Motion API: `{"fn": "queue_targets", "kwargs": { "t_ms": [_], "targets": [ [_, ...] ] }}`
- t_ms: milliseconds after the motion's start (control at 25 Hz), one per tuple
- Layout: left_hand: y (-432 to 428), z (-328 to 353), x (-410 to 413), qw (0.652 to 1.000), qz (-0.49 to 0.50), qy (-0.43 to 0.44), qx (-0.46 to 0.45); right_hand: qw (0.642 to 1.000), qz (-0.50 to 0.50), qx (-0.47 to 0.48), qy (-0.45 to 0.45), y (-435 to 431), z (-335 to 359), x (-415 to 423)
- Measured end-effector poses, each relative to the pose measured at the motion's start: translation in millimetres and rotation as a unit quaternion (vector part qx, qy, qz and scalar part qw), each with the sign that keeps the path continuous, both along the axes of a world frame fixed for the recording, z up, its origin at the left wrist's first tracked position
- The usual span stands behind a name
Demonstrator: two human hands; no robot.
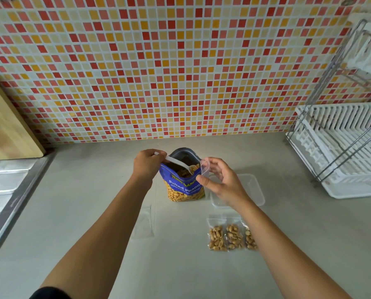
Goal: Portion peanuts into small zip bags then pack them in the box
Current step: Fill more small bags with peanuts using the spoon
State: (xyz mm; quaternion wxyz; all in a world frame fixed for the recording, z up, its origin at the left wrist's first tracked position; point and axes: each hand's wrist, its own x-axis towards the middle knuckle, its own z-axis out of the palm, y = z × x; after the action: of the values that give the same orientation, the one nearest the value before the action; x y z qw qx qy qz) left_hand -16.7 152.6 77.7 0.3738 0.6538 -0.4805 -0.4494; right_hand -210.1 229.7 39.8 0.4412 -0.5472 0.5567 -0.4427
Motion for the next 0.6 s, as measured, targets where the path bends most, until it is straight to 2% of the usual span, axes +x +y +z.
{"fn": "queue_targets", "kwargs": {
  "t_ms": [200, 360, 480, 600],
  "targets": [
    [-2.2, 0.6, 8.2, 0.998, 0.024, 0.047, 0.023, 1.000, -0.008, -0.009, -0.006, 0.4, -0.9, 0.3],
    [-3.8, -1.8, 25.9, 0.995, 0.043, 0.080, 0.037, 0.997, -0.064, -0.028, 0.017, 2.6, 4.8, -0.3],
    [-4.3, 0.8, 33.2, 0.993, 0.048, 0.098, 0.048, 0.985, -0.113, -0.052, 0.119, -1.3, 10.8, 1.2],
    [-8.3, 10.3, 36.5, 0.991, 0.051, 0.115, 0.043, 0.961, -0.111, -0.089, 0.237, -8.2, 12.1, 5.1]
  ]
}}
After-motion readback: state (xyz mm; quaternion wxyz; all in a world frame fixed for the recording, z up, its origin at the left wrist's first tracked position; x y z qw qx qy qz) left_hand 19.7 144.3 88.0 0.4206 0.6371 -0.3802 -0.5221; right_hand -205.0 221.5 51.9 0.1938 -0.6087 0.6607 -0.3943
